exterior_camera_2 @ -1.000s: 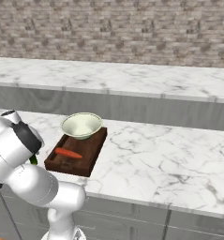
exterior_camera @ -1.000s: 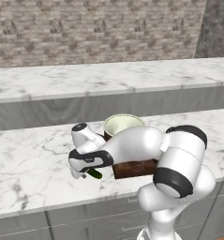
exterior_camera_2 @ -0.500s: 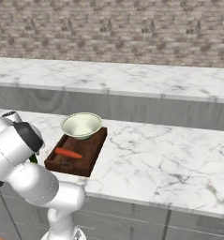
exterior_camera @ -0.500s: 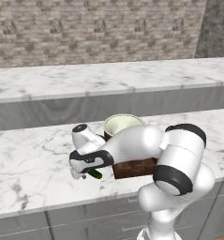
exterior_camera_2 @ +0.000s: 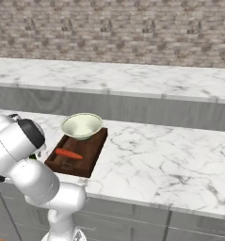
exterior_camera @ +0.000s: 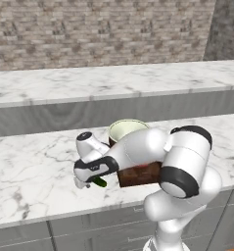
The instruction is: Place the two vegetables and bowl onto the tray for setting up a vegetable dip station.
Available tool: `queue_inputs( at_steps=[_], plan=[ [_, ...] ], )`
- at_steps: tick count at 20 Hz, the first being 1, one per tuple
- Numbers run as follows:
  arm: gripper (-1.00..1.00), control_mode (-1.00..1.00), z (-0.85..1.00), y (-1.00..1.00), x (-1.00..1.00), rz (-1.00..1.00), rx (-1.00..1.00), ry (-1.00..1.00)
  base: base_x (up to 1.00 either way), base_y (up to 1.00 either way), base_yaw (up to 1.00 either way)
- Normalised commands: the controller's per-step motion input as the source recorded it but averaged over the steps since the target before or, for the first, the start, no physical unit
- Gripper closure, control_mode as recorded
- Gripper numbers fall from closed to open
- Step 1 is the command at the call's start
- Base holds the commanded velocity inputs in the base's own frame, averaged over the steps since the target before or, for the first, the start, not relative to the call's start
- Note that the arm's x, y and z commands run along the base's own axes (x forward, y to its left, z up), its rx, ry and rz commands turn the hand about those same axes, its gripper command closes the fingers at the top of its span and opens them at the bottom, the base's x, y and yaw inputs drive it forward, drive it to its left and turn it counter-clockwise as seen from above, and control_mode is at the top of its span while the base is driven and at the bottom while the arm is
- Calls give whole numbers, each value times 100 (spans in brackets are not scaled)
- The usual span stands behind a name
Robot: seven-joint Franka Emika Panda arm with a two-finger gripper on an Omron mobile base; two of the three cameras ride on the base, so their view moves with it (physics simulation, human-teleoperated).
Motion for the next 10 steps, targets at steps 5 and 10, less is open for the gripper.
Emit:
queue_inputs(
  at_steps=[5, 10],
  plan=[
    [-100, -100, -13, 0, 5, 0, 0, -4, 0, 0, 0],
    [-100, -100, -11, 2, 3, 0, 1, -7, 0, 0, 0]
  ],
)
